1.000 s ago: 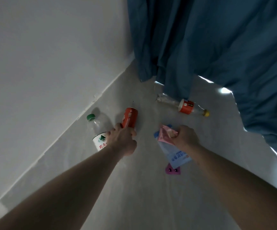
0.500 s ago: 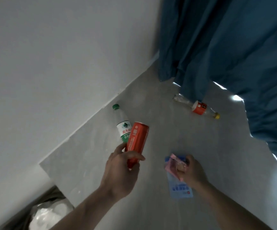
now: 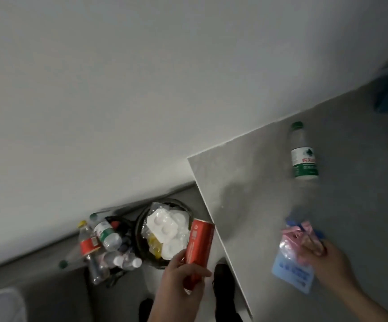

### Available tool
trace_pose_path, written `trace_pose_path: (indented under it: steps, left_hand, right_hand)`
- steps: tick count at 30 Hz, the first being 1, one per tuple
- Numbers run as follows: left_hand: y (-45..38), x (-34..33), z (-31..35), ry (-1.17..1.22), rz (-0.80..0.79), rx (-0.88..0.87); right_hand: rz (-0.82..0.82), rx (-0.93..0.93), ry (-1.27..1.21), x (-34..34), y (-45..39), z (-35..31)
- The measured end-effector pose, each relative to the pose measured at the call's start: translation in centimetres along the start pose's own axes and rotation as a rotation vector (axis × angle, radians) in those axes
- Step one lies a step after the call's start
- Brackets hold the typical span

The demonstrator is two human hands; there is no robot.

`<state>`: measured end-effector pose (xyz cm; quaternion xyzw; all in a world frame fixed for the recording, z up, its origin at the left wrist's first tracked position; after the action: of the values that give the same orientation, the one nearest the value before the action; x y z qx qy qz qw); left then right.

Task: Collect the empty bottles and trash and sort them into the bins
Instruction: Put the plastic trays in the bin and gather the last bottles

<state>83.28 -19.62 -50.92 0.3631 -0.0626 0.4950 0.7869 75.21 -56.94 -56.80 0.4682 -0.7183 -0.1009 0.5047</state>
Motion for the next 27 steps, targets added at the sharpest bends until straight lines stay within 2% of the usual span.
trace_pose_path:
  steps: [8,12,15,19,22,27]
  left_hand:
    - [2.8,10.4,-15.6,0.057,0.171,0.279]
    - [1.8,12.3,-21.5,0.058,0.159,0.321]
    - [0.5,12.4,-24.7,0.078,0.175,0.33]
    - [-1.7,11.6,-26.3,0.098,0.149,0.301]
    - [-3.1,11.3,-26.3,0.081,0.13,0.28]
    - [-5.8,10.0,-26.3,0.039,0.067,0.331]
  right_hand:
    - [-0.292,0.107,-0.011,-22.6,2.5,-12.2]
    - [-0.329,0.089,0.028,-32.2,1.2,-15.7]
    - [-0.308,0.075,0.06,-37.8,-1.1,-15.9]
    - [-0.251,0.064,0.102,-41.8,-3.1,-14.8]
    - [-0.203,0.071,0.16,-41.8,-2.1,-14.3]
    - [-0.14,0.473,0.47,-41.1,1.7,-15.0]
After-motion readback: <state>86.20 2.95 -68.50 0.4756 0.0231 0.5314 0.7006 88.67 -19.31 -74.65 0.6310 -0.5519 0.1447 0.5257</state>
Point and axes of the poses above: each hand's wrist, its own y-axis away from the middle knuckle, its own x-axis out of the back of the hand, z = x × y, the point moved 8 cm from there along -y, towards the middle knuckle, and after that the axes turned 1 degree about -z, right-handed, at the moved point
